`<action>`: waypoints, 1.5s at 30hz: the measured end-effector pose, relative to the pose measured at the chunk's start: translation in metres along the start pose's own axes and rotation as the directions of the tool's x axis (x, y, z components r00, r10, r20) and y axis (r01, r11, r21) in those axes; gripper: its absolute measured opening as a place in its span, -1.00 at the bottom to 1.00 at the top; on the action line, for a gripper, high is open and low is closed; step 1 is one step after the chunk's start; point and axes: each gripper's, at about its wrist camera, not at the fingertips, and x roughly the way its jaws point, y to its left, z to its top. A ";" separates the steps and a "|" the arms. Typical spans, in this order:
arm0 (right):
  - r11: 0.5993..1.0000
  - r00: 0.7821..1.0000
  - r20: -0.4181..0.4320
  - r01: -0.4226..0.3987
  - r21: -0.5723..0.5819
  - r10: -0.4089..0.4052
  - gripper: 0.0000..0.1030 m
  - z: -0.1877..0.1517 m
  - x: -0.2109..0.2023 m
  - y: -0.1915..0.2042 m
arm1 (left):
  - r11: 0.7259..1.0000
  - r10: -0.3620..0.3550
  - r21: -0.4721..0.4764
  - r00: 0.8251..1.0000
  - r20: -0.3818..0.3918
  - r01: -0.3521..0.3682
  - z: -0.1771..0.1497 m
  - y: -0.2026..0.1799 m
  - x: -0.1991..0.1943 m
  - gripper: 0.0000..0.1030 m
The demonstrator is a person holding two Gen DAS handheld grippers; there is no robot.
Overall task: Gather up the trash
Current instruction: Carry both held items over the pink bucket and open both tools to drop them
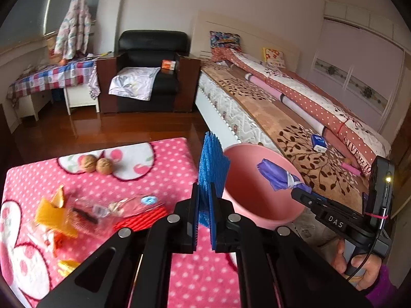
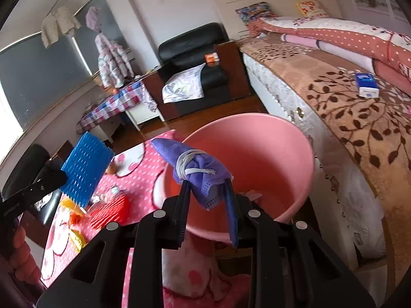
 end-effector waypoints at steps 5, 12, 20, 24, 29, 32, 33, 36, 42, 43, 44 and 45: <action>0.999 0.999 0.007 0.042 0.032 -0.042 -0.49 0.003 0.002 -0.012 | 0.999 -0.014 0.042 1.000 -0.016 0.014 0.005 -0.021 0.021 -0.89; 0.994 0.996 -0.006 0.087 0.059 -0.087 -0.48 0.006 0.011 -0.026 | 0.997 -0.021 0.072 0.999 -0.049 0.025 0.010 -0.044 0.054 -0.89; 0.992 0.993 -0.029 0.116 0.054 -0.114 -0.48 0.008 0.023 -0.029 | 0.996 -0.028 0.083 0.995 -0.099 0.036 0.007 -0.058 0.084 -0.89; 0.991 0.992 -0.046 0.121 0.054 -0.118 -0.48 0.007 0.029 -0.031 | 0.996 -0.030 0.074 0.992 -0.124 0.039 0.004 -0.060 0.096 -0.89; 0.991 0.991 -0.053 0.126 0.055 -0.123 -0.43 0.005 0.033 -0.032 | 0.997 -0.032 0.062 0.992 -0.126 0.040 0.003 -0.059 0.100 -0.85; 0.991 0.992 -0.057 0.117 0.069 -0.113 -0.38 0.005 0.034 -0.034 | 0.997 -0.030 0.061 0.993 -0.115 0.037 0.004 -0.058 0.099 -0.60; 0.991 0.992 -0.057 0.113 0.070 -0.109 -0.38 0.005 0.034 -0.034 | 0.998 -0.027 0.059 0.994 -0.110 0.034 0.005 -0.057 0.098 -0.55; 0.992 0.994 -0.051 0.105 0.072 -0.101 -0.24 0.005 0.033 -0.033 | 0.998 -0.025 0.053 0.994 -0.103 0.031 0.005 -0.056 0.094 -0.41; 0.993 0.995 -0.035 0.098 0.063 -0.096 -0.17 0.004 0.026 -0.029 | 0.999 -0.020 0.039 0.996 -0.089 0.023 0.006 -0.051 0.085 -0.33; 0.993 0.995 -0.032 0.097 0.062 -0.095 -0.17 0.004 0.024 -0.028 | 0.999 -0.018 0.034 0.996 -0.085 0.021 0.006 -0.050 0.082 -0.31; 0.994 0.995 -0.029 0.095 0.061 -0.094 -0.17 0.004 0.023 -0.027 | 0.999 -0.017 0.033 0.996 -0.083 0.020 0.005 -0.049 0.080 -0.30; 0.994 0.996 -0.025 0.092 0.059 -0.090 -0.17 0.003 0.021 -0.026 | 0.999 -0.015 0.033 0.997 -0.079 0.018 0.005 -0.048 0.076 -0.30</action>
